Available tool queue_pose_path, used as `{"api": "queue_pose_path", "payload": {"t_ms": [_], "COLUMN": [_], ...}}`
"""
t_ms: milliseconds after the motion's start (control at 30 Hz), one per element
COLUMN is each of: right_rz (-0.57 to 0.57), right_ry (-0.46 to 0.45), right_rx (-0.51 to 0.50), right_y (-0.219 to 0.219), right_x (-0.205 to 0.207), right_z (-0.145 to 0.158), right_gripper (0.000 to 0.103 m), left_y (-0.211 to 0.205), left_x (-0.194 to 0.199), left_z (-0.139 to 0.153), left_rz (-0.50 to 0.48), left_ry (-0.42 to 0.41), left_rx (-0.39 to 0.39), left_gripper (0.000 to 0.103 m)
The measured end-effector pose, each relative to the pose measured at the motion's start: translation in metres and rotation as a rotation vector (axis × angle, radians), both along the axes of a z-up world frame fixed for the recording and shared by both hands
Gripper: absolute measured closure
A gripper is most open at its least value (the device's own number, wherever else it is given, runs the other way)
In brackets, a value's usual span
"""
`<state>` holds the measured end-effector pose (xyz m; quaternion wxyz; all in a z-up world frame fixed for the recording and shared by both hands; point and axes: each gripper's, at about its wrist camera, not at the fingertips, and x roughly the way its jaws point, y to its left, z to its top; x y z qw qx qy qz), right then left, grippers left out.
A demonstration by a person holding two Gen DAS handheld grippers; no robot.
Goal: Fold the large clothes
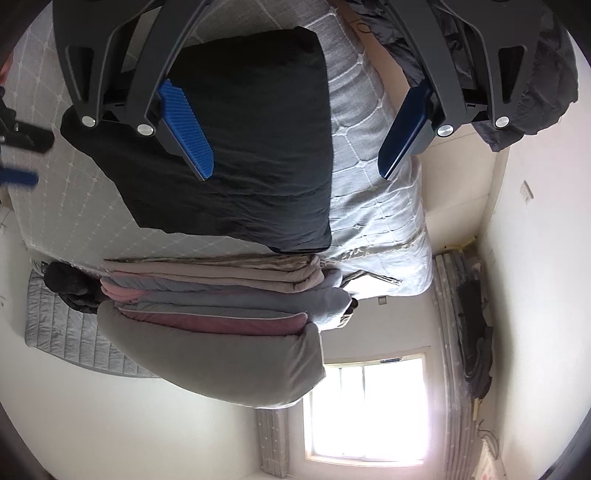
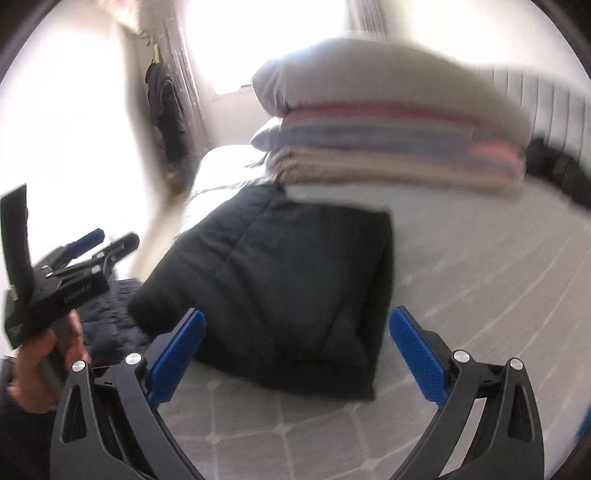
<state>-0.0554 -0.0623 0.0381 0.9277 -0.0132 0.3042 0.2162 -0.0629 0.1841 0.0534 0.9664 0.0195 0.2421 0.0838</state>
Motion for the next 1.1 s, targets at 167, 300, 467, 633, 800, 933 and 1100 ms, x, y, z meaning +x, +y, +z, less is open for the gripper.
{"api": "queue_pose_path", "payload": {"t_ms": [167,300,467,633,800,933,1100], "right_rz": [-0.1,-0.146,-0.178,-0.221,-0.231,-0.232,-0.231], "right_ry": [-0.15,-0.148,-0.115,-0.075,-0.06,-0.053,-0.042], "right_rx": [-0.05,-0.051,-0.061,-0.067,-0.073,-0.075,-0.076], "right_y": [0.028,0.043,0.057,0.061,0.061,0.06,0.059], "right_x": [-0.013,-0.005,0.008,0.012,0.013,0.013,0.015], "right_z": [0.018,0.018,0.011,0.004,0.001,0.001,0.002], "right_gripper": [0.006,0.006,0.006,0.006,0.006,0.006,0.006], "left_y": [-0.002,0.008,0.011,0.006,0.003,0.003,0.003], "left_x": [0.003,0.005,0.007,0.009,0.011,0.013,0.014], "left_z": [-0.003,-0.005,-0.005,-0.007,-0.008,-0.01,-0.01], "left_rz": [-0.003,0.021,0.036,0.032,0.033,0.035,0.036], "left_ry": [0.034,0.063,0.066,0.08,0.092,0.099,0.104], "left_rx": [-0.015,-0.075,-0.092,-0.078,-0.071,-0.074,-0.074], "left_gripper": [0.016,0.016,0.016,0.016,0.016,0.016,0.016]}}
